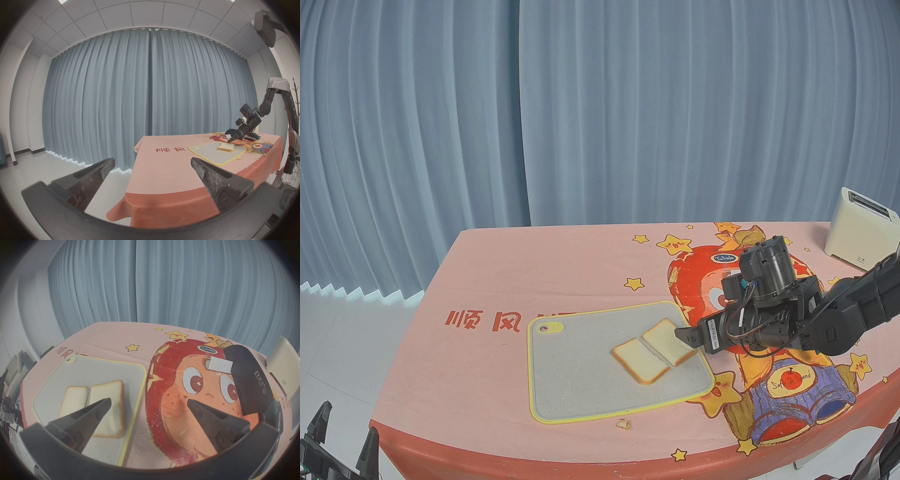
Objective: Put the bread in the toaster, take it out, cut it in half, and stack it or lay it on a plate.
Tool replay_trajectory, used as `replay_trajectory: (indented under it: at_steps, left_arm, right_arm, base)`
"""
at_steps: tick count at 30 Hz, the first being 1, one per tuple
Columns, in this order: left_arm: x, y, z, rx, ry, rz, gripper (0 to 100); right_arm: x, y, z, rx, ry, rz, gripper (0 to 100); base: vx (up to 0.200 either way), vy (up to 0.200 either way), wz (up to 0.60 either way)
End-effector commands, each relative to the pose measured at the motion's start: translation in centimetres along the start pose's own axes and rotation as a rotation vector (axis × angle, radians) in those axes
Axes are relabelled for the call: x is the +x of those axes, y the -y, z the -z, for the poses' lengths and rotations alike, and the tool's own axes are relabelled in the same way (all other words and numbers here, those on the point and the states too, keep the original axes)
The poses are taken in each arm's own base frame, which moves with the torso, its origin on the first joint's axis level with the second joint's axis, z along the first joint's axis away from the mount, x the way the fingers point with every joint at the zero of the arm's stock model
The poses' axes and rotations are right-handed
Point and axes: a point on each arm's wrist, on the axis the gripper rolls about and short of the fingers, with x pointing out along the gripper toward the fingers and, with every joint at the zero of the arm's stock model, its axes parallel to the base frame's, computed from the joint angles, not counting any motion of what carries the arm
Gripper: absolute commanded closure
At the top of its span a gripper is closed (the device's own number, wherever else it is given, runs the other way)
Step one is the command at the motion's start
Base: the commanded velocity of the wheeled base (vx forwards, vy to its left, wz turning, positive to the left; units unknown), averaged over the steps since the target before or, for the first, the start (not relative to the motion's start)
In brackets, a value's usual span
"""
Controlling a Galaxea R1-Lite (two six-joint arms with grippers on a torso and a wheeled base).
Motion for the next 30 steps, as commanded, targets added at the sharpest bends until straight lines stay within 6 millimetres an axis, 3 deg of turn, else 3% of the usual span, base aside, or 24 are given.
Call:
replay_trajectory:
  at_steps: [1, 21, 22, 30]
  left_arm:
    - [0.1, 0.0, 0.5, 0.000, -0.007, 0.001, 0]
    - [0.1, 0.0, 0.5, 0.000, -0.007, 0.000, 0]
    - [0.1, 0.0, 0.5, 0.000, -0.007, 0.000, 0]
    - [0.1, 0.0, 0.5, 0.000, -0.007, 0.001, 0]
  right_arm:
    - [0.3, 0.0, 0.1, 0.000, -0.008, 0.002, 0]
    - [1.7, -0.2, 0.9, -0.008, -0.047, 0.007, 0]
    - [1.6, -0.2, 0.9, -0.007, -0.045, 0.007, 100]
    - [1.3, -0.4, 0.8, -0.006, -0.044, 0.001, 100]
  base:
    - [0.000, 0.000, 0.00]
    - [0.000, 0.000, 0.00]
    - [0.000, 0.000, 0.00]
    - [0.000, 0.000, 0.00]
